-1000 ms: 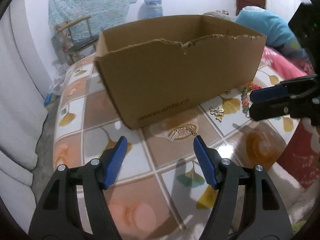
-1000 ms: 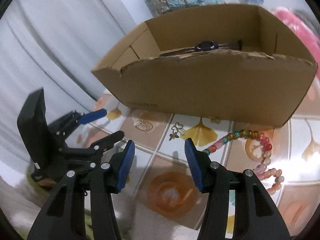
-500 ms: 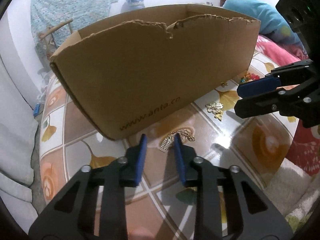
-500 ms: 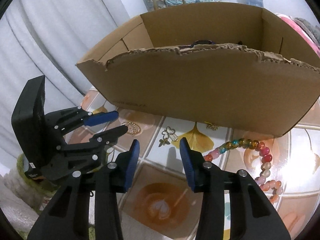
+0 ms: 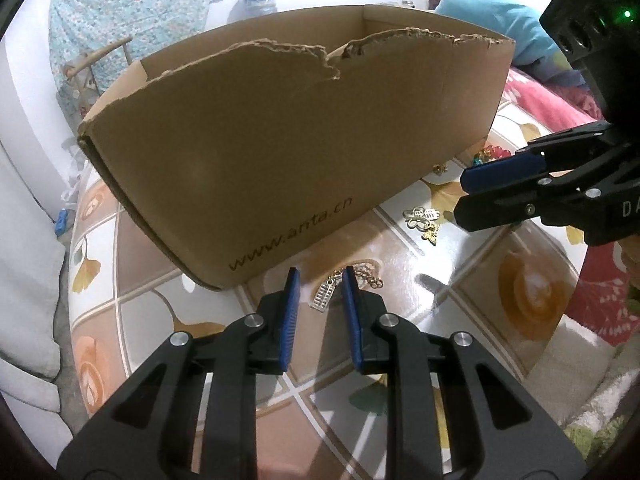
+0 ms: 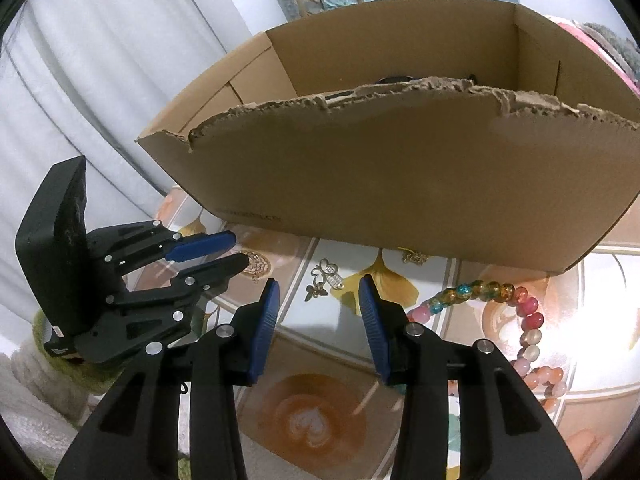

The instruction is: Organize jewelry

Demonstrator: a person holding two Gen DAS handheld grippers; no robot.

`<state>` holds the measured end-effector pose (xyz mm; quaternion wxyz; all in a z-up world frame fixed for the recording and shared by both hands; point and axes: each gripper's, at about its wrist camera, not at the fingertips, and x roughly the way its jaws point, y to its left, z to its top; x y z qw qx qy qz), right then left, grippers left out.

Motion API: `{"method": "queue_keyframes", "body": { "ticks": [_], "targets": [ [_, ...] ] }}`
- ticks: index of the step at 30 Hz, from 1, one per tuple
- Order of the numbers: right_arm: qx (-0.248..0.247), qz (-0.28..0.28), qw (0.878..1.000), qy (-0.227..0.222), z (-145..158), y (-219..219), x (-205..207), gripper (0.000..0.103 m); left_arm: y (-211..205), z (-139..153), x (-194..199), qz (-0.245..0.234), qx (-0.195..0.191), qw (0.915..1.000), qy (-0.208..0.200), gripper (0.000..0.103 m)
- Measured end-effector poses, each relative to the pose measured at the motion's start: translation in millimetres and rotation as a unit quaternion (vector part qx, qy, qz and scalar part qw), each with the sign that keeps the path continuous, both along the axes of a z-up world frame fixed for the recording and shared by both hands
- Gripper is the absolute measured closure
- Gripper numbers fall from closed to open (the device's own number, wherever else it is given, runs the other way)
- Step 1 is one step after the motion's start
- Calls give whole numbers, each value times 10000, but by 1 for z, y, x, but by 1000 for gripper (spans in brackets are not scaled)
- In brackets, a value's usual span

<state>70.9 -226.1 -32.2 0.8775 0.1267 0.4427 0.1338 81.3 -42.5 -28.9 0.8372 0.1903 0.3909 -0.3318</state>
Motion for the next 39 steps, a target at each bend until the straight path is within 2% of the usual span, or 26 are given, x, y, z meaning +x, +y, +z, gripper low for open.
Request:
{"method": "queue_keyframes", "body": {
  "ticks": [1,4,6,12,14,18,20,29,39],
  "targets": [
    [10,-12,10000,-2,0,0,0,63,-1,0,-1,-74,-41,10000,32,96],
    [28,-54,10000,-5,0,-2,-2,63,-5,-2,-9,-148,148,9995,-225,98],
    [19,-75,10000,-1,0,-4,-3,63,-4,-2,-12,-162,172,9995,-228,98],
    [-103,-55,9999,-59,3,-2,-5,63,14,0,-22,168,262,9994,-170,101],
    [-199,-32,9998,-75,3,0,-3,71,24,1,-25,369,344,9986,-186,101],
    [-551,-60,9985,12,-1,5,7,81,38,1,-23,628,229,9977,-83,101],
    [-678,-20,9977,24,-3,8,11,83,41,2,-22,688,182,9974,-57,100],
    [-1268,271,9915,72,-10,25,19,83,33,0,-25,643,242,9975,-150,100],
    [-1425,570,9881,37,-9,46,9,84,32,1,-24,658,200,9975,-135,100]
  ]
}}
